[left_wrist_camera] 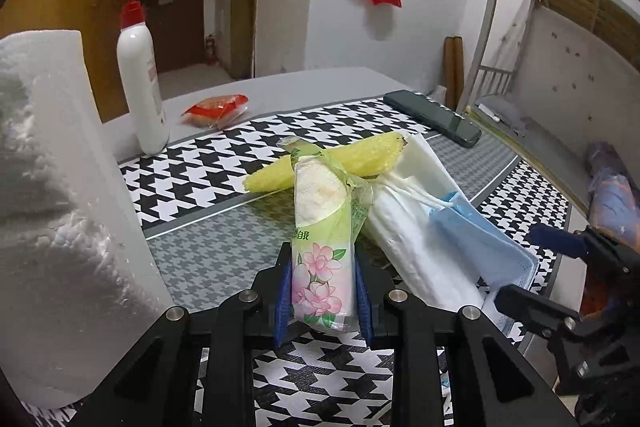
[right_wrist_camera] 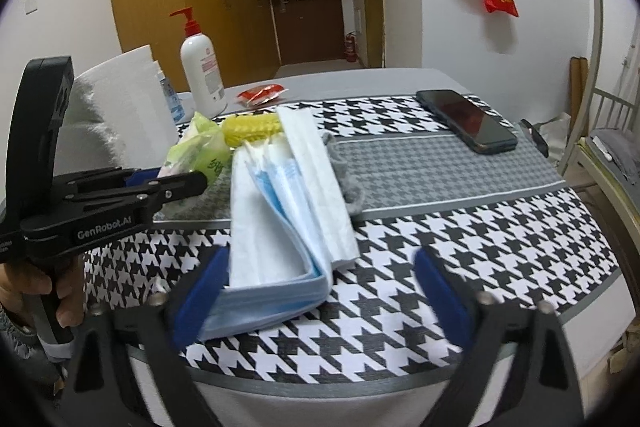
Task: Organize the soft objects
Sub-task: 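Close left gripper on the tissue pack while right gripper grasps the blue masks, then lift the tissue pack with left gripper while right gripper carries masks over the foam box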
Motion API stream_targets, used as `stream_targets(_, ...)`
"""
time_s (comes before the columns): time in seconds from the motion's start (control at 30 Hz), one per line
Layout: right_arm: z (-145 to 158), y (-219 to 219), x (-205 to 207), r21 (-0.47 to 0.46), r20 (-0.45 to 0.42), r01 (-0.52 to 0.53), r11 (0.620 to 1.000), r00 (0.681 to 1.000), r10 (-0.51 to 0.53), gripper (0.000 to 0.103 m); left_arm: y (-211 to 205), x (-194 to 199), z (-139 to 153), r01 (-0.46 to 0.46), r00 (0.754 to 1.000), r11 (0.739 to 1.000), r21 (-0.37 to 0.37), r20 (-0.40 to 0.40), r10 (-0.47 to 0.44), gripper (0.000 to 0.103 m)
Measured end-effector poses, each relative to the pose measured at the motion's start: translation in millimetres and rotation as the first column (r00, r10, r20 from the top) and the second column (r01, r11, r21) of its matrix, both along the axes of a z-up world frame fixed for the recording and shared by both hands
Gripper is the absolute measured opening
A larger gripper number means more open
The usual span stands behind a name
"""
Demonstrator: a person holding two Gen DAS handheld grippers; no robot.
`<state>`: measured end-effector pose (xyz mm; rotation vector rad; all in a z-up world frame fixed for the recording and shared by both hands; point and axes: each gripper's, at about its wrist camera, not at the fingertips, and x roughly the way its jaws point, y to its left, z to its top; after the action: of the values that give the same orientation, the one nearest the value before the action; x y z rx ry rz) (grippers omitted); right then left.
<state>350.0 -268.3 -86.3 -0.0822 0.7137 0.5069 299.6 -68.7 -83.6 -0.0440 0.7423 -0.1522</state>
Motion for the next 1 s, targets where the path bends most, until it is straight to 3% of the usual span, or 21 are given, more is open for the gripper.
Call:
stream_targets(0.33, -3, 0, -9, -0.011, -0.022, -0.036, 0.999, 0.999, 0.036, 0.025, -2, -5, 3, 0.023, 1.0, 1.0, -0.011, 0.019, -0.022, 0.029)
stream_targets(0.63, 2, -14, -17, 0.018, -0.031, -0.012, 1.0, 0.999, 0.013, 0.019, -8, -17, 12, 0.044, 0.996, 0.999, 0.003, 0.08, -0.044, 0.029)
stream_targets(0.9, 33, -28, -32, 0.058, 0.048, 0.023, 0.998, 0.999, -0.026, 0.019, -1, -30, 33, 0.058, 0.991, 0.997, -0.058, 0.124, -0.051, 0.029)
stream_targets(1.0, 41, -29, -37, 0.066, 0.075, 0.026, 0.997, 0.997, -0.03, 0.019, 1, -41, 46, 0.057, 0.986, 0.997, -0.045, 0.162, -0.049, 0.029)
